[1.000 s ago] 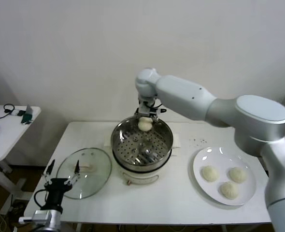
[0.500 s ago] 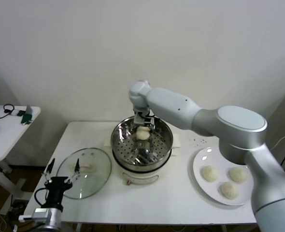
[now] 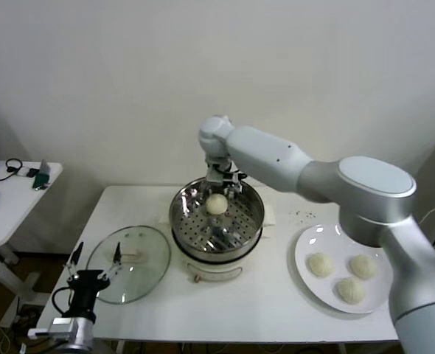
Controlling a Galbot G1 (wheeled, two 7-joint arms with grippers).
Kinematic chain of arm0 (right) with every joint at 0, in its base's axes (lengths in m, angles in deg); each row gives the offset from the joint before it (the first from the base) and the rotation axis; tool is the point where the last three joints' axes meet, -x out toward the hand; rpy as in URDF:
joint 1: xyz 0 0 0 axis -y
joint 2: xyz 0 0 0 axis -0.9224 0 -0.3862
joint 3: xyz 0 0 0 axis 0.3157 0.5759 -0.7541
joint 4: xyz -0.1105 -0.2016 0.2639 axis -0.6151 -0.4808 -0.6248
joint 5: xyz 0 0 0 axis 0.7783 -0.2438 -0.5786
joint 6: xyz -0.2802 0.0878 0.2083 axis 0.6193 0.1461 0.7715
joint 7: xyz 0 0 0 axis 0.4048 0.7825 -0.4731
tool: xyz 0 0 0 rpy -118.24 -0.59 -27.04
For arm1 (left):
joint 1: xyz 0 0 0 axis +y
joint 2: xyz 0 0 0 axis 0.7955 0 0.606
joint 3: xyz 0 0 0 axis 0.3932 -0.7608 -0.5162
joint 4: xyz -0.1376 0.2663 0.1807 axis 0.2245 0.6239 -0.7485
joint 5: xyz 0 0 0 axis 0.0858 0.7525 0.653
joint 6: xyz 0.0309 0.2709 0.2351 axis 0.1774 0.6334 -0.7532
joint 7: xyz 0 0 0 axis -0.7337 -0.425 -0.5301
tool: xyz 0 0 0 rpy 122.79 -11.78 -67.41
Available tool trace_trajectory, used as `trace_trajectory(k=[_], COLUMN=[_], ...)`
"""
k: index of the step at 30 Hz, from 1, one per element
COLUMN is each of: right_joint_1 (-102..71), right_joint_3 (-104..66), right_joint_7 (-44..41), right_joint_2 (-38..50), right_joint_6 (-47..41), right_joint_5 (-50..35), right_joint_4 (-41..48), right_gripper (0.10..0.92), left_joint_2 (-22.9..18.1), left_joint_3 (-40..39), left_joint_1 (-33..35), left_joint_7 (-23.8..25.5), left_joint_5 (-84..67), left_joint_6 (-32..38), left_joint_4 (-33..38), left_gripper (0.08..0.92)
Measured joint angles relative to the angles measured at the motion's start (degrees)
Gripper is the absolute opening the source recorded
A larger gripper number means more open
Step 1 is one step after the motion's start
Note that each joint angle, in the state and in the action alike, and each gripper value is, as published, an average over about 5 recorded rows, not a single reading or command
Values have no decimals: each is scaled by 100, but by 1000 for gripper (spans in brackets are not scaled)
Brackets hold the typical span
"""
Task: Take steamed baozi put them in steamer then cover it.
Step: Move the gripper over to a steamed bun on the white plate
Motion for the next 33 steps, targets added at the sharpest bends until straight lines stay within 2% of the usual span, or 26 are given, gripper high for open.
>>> trace_trajectory(k=[12,17,25,33], right_joint_1=[1239,1475,1511,896], right_joint_3=[1323,1783,2282,2217], right_joint_7=[747,1070,1233,1334], right_joint_2=[1590,2294,3286,3958], right_joint_6=[-1797,-2627,-3521,-3991], right_joint_5=[-2588,-3336,-3797,-3658], right_joint_4=[-1253,-1724,-2312,-2503], right_gripper=[823,823,823,823], left_joint_2=[56,47,26,2], left_joint_3=[-13,-48,-21,13], left_joint_1=[69,36,63,134], left_joint_7=[7,-79,-215,-307], left_joint_5=[-7,-15,-28,-25], left_joint_6=[44,62,65,62], left_joint_4=[55,67,135,156], left_gripper=[823,823,823,823])
